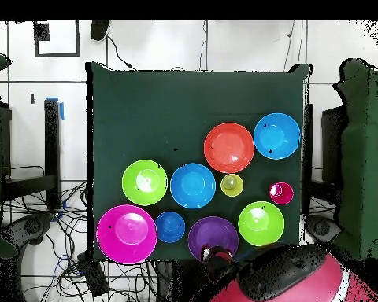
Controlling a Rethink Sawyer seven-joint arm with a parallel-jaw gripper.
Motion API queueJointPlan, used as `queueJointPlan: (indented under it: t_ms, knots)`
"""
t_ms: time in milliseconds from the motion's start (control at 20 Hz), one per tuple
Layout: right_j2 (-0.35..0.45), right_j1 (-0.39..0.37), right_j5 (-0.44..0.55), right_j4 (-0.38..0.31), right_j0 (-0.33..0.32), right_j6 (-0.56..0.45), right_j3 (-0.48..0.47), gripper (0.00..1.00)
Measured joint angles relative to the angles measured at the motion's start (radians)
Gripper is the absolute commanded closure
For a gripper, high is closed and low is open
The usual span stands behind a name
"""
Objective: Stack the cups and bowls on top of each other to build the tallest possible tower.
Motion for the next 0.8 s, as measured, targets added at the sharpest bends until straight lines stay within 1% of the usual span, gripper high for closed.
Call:
queueJointPlan:
  t_ms: [500,800]
  knots:
    - [0.019,-0.003,0.001,-0.039,-0.032,0.0,0.0,0.0]
    - [0.031,-0.008,0.019,-0.043,-0.046,0.0,-0.001,0.0]
